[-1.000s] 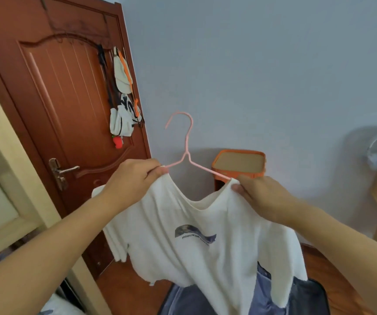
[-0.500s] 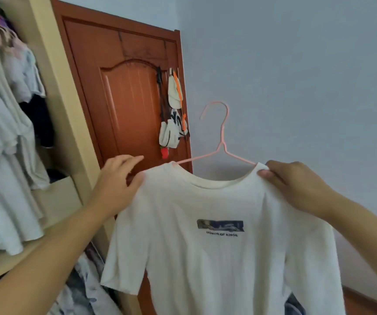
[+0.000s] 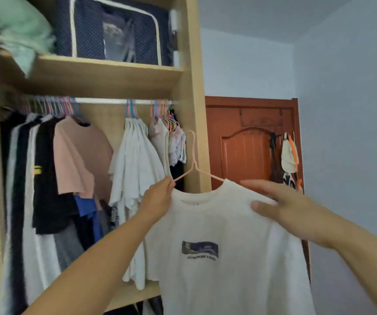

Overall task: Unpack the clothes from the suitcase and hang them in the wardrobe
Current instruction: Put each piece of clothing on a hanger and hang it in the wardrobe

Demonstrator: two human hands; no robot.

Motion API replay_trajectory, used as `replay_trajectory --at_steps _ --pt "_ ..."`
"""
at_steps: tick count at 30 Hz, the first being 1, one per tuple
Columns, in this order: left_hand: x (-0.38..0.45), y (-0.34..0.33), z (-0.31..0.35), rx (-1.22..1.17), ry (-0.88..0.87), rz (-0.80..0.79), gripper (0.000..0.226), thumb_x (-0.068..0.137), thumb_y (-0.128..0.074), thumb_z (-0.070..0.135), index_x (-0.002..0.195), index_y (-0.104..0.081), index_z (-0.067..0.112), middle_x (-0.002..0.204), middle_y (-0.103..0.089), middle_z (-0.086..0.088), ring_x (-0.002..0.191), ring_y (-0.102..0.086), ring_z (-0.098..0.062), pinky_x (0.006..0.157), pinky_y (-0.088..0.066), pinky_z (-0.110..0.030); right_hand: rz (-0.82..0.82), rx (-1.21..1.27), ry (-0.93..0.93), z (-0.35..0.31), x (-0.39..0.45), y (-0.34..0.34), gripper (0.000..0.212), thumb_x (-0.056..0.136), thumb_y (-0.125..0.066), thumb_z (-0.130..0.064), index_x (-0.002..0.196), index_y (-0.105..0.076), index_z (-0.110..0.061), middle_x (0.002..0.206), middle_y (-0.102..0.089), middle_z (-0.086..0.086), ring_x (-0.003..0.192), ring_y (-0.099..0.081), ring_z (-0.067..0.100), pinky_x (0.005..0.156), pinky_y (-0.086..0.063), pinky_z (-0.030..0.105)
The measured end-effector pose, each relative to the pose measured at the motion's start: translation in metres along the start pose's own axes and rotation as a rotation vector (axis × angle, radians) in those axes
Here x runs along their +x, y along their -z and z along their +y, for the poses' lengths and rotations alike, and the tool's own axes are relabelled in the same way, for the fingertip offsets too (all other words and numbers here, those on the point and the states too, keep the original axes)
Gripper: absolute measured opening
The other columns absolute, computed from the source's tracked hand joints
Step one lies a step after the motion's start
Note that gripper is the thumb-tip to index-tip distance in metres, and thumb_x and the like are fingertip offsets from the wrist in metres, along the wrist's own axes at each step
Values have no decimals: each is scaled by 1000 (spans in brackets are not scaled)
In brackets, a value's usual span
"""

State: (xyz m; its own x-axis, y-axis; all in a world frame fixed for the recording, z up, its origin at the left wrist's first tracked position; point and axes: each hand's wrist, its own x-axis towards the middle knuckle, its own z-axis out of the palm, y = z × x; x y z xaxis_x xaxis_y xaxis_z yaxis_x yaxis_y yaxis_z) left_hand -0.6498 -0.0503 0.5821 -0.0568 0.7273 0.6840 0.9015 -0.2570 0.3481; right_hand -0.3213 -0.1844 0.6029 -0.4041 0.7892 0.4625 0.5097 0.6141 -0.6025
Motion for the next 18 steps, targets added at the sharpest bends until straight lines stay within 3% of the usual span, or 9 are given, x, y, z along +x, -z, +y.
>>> replay_trajectory --at_steps 2,3,5,6,9,11,16,18 --pt "22 16 -17 -37 37 -58 30 110 -32 39 92 -50 22 91 -64 -3 86 -61 -29 65 -43 -35 147 -140 83 -11 28 -18 36 106 -44 -27 132 -52 -51 126 -55 -34 115 -52 -9 84 -38 3" --pt "31 22 -25 -40 60 -116 27 109 -35 38 107 -57 23 111 -65 -5 102 -62 -31 79 -49 -37 235 -235 101 -13 42 -24 38 106 -43 -24 131 -53 -50 125 -58 -28 115 -55 -1 87 -40 6" --pt "51 35 -45 124 48 -195 43 107 -40 38 148 -42 25 152 -42 -8 135 -43 -31 106 -43 -43 395 -453 51 -18 74 -26 35 105 -42 -23 129 -61 -40 118 -69 -7 107 -63 20 90 -51 29" --pt "61 43 -56 245 43 -217 52 106 -42 38 156 -30 28 160 -28 -8 143 -32 -32 111 -38 -45 441 -555 15 -22 90 -24 31 104 -42 -24 123 -64 -34 112 -71 1 102 -64 27 88 -53 40" --pt "97 69 -89 506 6 -189 58 105 -42 33 159 -19 29 162 -16 -10 146 -21 -34 109 -37 -49 455 -766 -19 -45 137 -21 23 103 -42 -26 98 -64 -21 95 -68 6 84 -60 30 71 -50 41" --pt "126 85 -110 552 5 -133 58 105 -42 32 158 -20 27 161 -17 -12 145 -19 -36 109 -37 -51 434 -824 -36 -65 170 -28 23 103 -42 -26 88 -60 -23 93 -65 7 80 -56 31 63 -42 37" --pt "216 101 -145 575 -66 -8 63 102 -42 49 158 -17 34 167 -1 -8 151 -9 -37 112 -34 -56 397 -796 -7 -109 248 -48 23 101 -48 -28 106 -70 -31 115 -66 3 108 -57 29 86 -47 38" --pt "250 102 -148 605 -127 33 68 100 -42 57 159 -15 38 168 2 -6 153 -2 -38 113 -33 -59 395 -808 -5 -122 267 -53 24 102 -48 -26 108 -72 -29 114 -66 0 105 -55 23 73 -43 28"
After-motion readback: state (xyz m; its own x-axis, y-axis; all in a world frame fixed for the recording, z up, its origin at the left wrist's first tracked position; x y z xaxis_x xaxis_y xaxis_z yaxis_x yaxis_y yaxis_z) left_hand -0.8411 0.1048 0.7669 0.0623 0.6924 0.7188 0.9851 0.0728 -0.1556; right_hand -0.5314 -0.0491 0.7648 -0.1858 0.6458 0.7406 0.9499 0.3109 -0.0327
